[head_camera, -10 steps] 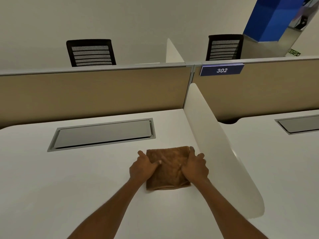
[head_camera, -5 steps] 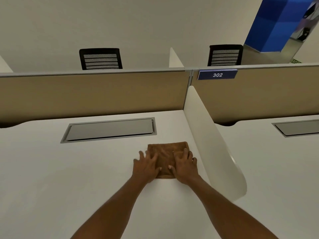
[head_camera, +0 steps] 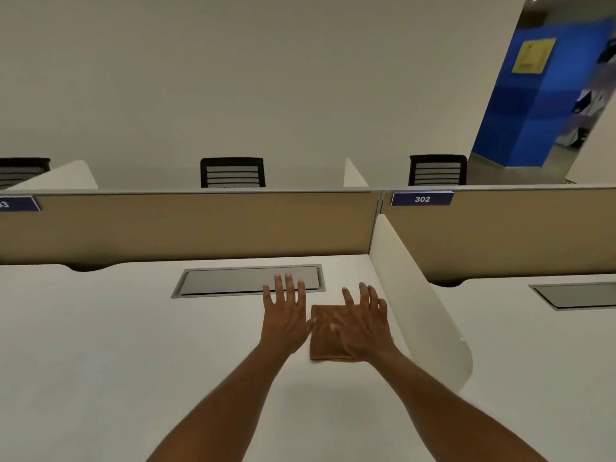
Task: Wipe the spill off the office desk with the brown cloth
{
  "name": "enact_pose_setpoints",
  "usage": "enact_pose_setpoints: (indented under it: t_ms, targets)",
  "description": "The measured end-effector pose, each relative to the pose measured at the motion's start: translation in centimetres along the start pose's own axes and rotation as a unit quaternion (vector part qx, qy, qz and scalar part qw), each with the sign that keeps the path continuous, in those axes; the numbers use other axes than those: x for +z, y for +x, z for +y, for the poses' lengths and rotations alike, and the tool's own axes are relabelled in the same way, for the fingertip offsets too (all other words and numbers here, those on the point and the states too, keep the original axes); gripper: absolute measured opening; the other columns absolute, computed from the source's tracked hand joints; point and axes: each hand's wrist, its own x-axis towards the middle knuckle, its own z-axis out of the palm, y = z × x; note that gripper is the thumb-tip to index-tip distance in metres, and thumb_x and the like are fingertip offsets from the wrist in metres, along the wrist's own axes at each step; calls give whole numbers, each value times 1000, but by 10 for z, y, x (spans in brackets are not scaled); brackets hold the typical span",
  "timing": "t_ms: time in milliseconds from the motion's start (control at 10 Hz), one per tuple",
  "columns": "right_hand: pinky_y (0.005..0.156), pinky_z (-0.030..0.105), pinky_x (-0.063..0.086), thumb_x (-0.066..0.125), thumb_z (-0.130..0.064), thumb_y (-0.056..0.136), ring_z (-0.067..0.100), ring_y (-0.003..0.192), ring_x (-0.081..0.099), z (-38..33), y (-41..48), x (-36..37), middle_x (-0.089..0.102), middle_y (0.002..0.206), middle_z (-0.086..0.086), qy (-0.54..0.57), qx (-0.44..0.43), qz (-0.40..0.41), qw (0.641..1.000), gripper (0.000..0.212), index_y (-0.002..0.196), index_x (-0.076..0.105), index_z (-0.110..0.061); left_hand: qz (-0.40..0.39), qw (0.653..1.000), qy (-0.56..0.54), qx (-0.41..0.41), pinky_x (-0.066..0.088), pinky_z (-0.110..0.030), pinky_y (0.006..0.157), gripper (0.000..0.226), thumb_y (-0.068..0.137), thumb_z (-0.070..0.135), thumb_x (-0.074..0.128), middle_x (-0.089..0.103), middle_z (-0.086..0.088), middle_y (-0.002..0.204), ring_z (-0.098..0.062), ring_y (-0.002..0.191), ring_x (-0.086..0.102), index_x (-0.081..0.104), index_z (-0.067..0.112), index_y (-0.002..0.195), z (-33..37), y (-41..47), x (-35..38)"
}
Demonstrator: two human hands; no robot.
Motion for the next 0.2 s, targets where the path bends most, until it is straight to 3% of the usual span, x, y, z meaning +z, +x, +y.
enact_pose_setpoints:
  t_ms: [100,200]
  targets:
    - [99,56,41,56,-72,72,40,133,28,-30,4,-40,29,144,21,-15,-26,76,997,90,141,36,-17,46,999,24,-7,14,-66,111,90,85,65,45,18,-29,154,-49,142,11,24,5,148,-22,-10,-42]
    - [104,56,31,56,-69,74,42,138,20,-58,7,-81,20,148,23,-17,-58,146,987,94,146,29,-16,111,993,30,-23,12,-67,111,94,81,61,55,17,-31,154,-49,142,10,21,4,147,-44,-12,-88]
